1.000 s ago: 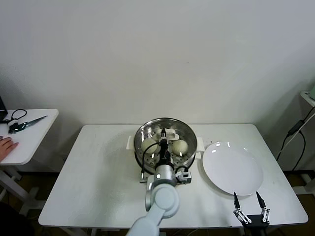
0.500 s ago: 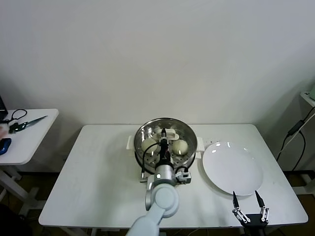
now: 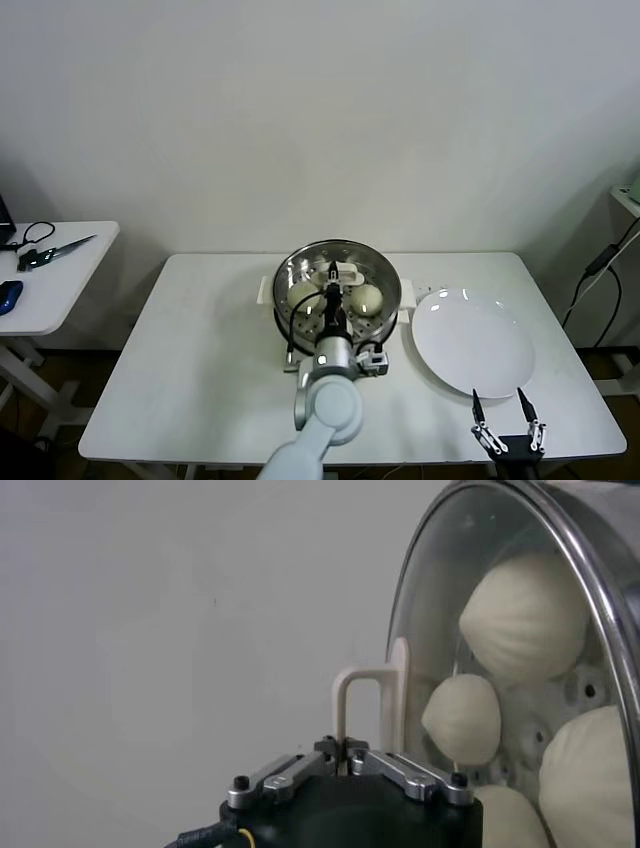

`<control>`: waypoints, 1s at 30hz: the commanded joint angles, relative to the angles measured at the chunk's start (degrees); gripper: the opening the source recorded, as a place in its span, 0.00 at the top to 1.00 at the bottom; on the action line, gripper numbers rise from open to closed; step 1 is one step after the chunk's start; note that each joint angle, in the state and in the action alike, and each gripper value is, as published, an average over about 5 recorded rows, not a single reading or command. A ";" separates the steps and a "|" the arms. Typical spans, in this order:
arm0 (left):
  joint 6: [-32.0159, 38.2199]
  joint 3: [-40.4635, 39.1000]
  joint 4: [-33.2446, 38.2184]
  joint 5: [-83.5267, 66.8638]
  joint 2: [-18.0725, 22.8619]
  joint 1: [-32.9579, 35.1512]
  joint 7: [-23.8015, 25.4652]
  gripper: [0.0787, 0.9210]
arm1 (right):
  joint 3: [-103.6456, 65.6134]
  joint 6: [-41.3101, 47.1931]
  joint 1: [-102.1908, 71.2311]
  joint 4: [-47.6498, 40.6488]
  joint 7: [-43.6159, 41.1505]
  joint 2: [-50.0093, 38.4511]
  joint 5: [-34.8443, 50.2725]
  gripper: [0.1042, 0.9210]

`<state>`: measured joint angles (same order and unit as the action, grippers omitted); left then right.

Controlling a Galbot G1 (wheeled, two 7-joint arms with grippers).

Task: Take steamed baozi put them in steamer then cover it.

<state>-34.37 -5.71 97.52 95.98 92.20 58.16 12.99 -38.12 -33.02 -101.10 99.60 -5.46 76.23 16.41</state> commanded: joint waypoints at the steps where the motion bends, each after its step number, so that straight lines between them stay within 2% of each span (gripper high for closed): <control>1: 0.14 -0.99 5.59 -1.15 -0.12 1.05 1.12 0.84 | 0.60 0.49 -0.15 0.80 -0.32 -0.27 0.06 0.12; 13: 0.25 0.09 15.78 -7.95 -7.78 5.41 1.79 0.43 | 3.22 2.59 -0.87 1.68 1.39 -1.16 0.20 0.12; 17: 3.77 1.91 18.12 -16.96 -9.80 7.99 -1.70 0.30 | 4.22 3.53 -1.08 3.26 5.17 -1.46 0.93 0.12; 21: 8.07 5.60 18.83 -24.61 -10.07 10.10 -6.06 0.17 | 4.56 4.07 -0.54 4.82 6.47 -1.99 1.03 0.12; 25: 9.28 11.59 20.86 -36.06 -10.50 12.23 -9.62 0.12 | 4.15 4.50 -0.21 6.45 7.25 -2.26 1.16 0.12; 30: 12.55 24.99 23.80 -65.33 -13.80 14.61 -15.79 0.12 | 3.63 4.34 0.27 7.00 7.72 -2.30 1.15 0.12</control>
<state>-28.24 0.93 114.98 73.01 84.82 67.59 7.62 -34.64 -29.40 -101.24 104.47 -0.31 74.13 17.14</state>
